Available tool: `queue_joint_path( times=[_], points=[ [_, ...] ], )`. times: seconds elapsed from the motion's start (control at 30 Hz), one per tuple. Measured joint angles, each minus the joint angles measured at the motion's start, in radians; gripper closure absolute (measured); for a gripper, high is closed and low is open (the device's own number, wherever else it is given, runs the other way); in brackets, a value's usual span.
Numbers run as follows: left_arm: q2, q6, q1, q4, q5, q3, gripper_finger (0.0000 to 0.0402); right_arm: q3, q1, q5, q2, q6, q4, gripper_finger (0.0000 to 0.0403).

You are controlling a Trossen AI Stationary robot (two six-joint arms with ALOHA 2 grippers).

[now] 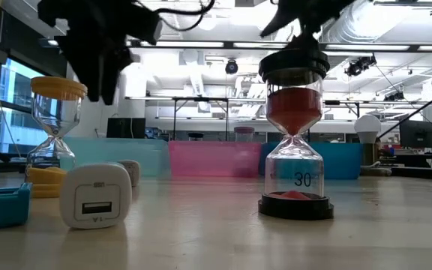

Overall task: Pick & Place Office items
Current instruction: Put the purple digital clock into the green bin

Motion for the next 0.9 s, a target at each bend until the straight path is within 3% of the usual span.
queue_joint_path(
  times=[0.2, 0.47, 0.67, 0.9],
  points=[
    [-0.002, -0.069, -0.040, -0.110, -0.004, 0.000, 0.0147, -0.001, 0.209, 0.069, 0.008, 0.046, 0.068, 0.0041],
    [-0.085, -0.133, -0.191, -0.135, -0.004, 0.000, 0.0147, -0.001, 0.461, 0.349, 0.011, -0.083, 0.205, 0.0041],
    [-0.175, -0.187, -0.335, -0.132, -0.052, 0.000, 0.0147, -0.001, 0.541, 0.385, 0.031, -0.141, 0.253, 0.0041],
    [-0.194, -0.320, -0.467, -0.131, -0.112, 0.000, 0.0147, -0.001, 0.551, 0.393, 0.064, -0.137, 0.253, 0.0041]
  ],
)
